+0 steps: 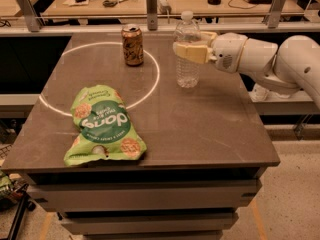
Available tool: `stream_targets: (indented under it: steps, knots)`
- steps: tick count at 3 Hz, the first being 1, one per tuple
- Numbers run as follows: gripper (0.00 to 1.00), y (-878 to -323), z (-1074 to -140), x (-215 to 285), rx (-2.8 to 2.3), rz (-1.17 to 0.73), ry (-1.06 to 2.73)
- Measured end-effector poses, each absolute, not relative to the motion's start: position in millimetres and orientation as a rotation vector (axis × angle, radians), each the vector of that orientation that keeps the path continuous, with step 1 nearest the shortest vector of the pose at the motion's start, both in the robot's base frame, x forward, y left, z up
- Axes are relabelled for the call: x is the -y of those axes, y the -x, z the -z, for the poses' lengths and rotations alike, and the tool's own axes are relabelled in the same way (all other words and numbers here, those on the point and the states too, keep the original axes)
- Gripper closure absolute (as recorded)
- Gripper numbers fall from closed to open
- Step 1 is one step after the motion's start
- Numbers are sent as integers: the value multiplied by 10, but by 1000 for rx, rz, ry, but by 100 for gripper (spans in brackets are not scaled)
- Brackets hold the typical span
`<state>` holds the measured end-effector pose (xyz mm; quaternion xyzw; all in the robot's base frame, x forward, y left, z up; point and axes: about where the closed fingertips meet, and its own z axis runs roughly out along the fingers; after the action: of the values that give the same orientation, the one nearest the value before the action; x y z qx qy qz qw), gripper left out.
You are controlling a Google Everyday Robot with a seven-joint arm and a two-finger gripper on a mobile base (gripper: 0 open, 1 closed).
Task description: Place water bottle upright
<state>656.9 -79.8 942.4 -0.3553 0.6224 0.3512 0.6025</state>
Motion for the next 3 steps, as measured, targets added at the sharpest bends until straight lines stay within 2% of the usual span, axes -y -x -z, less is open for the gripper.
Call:
stream_targets:
  steps: [3]
  knots:
    - [100,-6645,-9304,845,-1372,-831,669]
